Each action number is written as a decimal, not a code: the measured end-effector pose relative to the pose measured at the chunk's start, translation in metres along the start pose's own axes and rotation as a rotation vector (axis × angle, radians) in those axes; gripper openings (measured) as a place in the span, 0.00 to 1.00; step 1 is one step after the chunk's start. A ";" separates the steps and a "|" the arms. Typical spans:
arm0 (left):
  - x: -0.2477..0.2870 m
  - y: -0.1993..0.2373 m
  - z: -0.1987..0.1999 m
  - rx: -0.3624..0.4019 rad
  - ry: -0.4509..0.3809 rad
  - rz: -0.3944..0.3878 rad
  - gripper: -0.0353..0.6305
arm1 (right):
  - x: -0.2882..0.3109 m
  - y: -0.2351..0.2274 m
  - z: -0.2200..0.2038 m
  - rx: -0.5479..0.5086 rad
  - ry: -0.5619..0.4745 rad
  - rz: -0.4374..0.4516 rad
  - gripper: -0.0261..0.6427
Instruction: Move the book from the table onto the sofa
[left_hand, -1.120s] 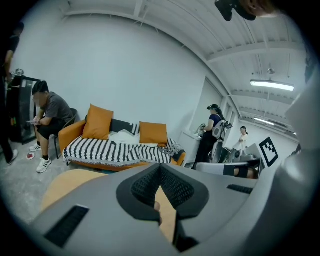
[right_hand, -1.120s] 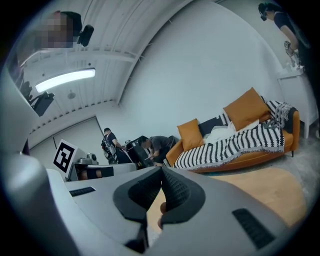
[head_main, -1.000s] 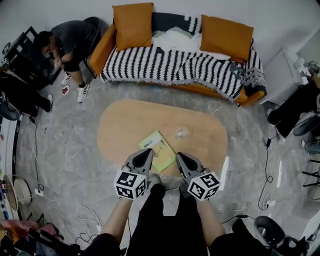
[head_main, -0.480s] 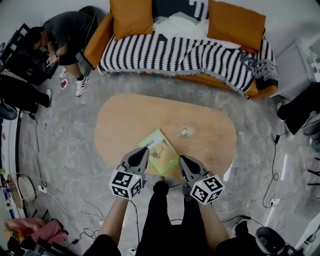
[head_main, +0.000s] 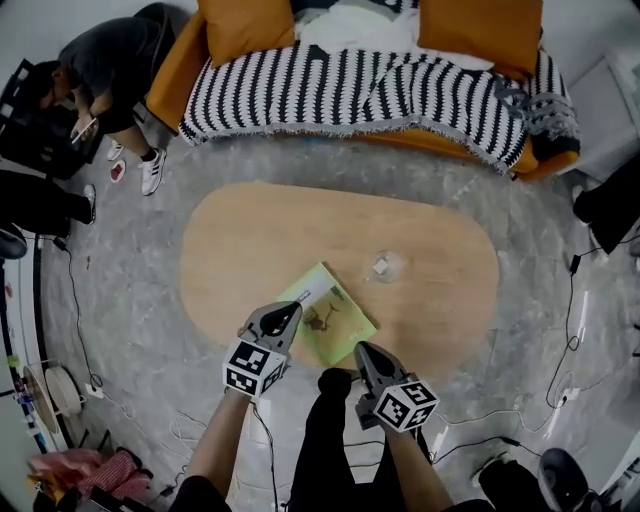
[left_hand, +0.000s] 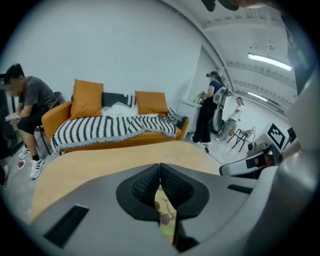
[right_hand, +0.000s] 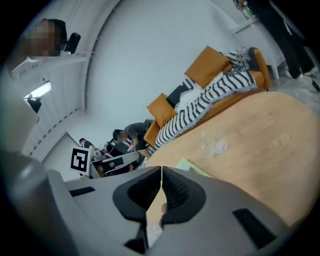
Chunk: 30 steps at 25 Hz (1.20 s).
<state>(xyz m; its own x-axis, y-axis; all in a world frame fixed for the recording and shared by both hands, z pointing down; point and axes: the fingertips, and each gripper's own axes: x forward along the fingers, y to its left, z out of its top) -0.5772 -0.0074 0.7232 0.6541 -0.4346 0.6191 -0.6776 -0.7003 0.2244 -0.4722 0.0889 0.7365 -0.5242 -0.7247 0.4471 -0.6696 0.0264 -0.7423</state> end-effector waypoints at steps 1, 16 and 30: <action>0.009 0.005 -0.011 0.014 0.026 -0.015 0.08 | 0.004 -0.011 -0.010 0.032 0.002 -0.018 0.07; 0.095 0.067 -0.120 0.136 0.316 -0.230 0.18 | 0.044 -0.104 -0.106 0.297 0.000 -0.178 0.13; 0.125 0.082 -0.154 0.060 0.505 -0.381 0.29 | 0.059 -0.145 -0.135 0.441 0.011 -0.257 0.25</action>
<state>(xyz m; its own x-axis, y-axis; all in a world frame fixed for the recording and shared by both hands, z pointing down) -0.6034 -0.0318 0.9348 0.5964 0.1617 0.7863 -0.3992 -0.7900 0.4653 -0.4774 0.1351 0.9377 -0.3786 -0.6623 0.6466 -0.4929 -0.4470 -0.7465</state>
